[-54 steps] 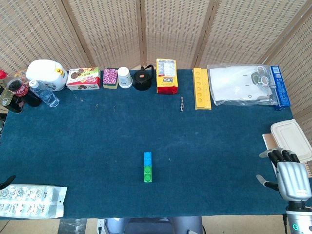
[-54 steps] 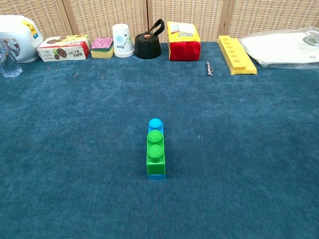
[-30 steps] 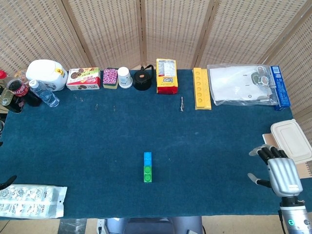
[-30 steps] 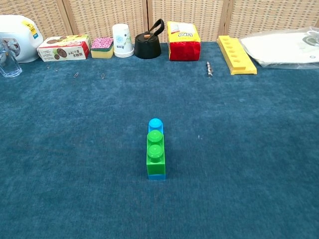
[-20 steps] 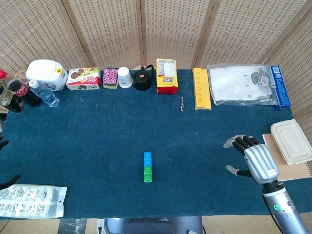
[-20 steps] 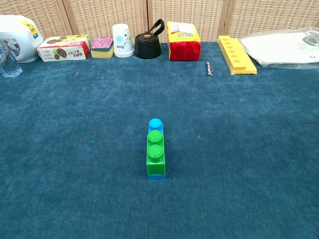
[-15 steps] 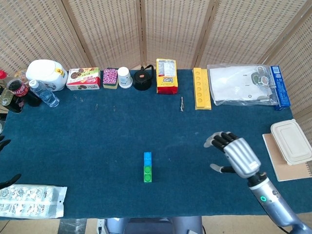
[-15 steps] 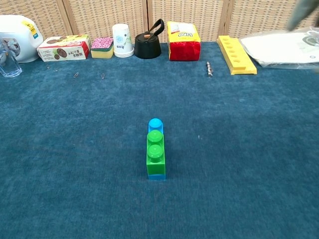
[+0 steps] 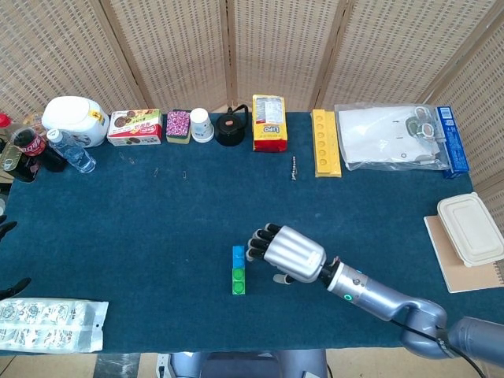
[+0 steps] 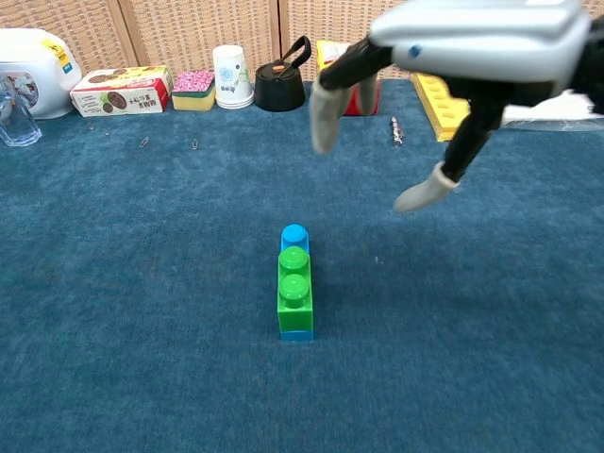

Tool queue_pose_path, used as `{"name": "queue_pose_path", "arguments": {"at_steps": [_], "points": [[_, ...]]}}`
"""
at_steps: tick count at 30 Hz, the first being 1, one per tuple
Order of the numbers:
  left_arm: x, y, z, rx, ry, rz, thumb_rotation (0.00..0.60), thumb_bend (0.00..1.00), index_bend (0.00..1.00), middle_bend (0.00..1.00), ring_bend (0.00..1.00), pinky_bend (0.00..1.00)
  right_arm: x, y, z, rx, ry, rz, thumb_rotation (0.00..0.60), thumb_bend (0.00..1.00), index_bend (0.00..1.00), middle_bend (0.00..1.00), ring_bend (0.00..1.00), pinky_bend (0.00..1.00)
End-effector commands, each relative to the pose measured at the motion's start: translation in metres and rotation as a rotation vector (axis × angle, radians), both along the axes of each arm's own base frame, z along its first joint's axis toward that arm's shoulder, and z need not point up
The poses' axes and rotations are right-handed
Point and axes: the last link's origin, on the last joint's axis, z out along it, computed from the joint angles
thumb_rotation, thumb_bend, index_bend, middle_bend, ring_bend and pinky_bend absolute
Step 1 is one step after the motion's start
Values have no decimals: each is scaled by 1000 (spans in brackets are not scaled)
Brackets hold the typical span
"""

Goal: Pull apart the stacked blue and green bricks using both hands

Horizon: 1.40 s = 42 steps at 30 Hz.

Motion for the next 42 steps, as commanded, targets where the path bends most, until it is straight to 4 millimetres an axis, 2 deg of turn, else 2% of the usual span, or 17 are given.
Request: {"name": "queue_pose_path", "arguments": {"at_steps": [1,11,22,30,42], "points": [[0,0,0,-3,1,3,600,160,171,124,30,112,9,-1,-14,4,56,61,600,42,373,377,314,353],[-6,-3,3,-8,-2,26,600,160,171,124,31,112,26,1,-46,7,177,195,600,19,371,360,295,343],[-21,-11,3,-3,-30,75,600,160,171,124,31,112,40,0,-74,7,249,275,600,5,354,350,279,328],[-27,-16,6,13,-37,89,600,160,171,124,31,112,40,-1,-83,5,280,293,600,0,340,336,253,284],[-30,-19,7,14,-40,93,600,160,171,124,31,112,41,-2,-89,0,296,309,600,0,337,332,250,279]]}}
